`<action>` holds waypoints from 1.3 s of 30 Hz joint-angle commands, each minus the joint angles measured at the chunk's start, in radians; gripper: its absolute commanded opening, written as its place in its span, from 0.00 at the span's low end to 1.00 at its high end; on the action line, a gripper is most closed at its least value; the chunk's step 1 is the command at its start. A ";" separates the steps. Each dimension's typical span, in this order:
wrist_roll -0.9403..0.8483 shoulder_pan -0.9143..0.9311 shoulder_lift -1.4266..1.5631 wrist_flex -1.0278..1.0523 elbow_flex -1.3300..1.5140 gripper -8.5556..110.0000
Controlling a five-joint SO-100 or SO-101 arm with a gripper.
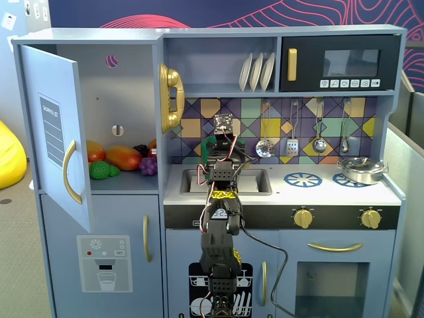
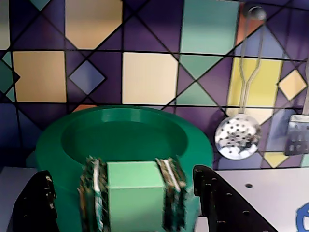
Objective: Take off the lid from the green recipient and place it on the counter
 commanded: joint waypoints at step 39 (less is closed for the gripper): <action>-0.089 0.135 -0.009 0.055 -0.272 0.07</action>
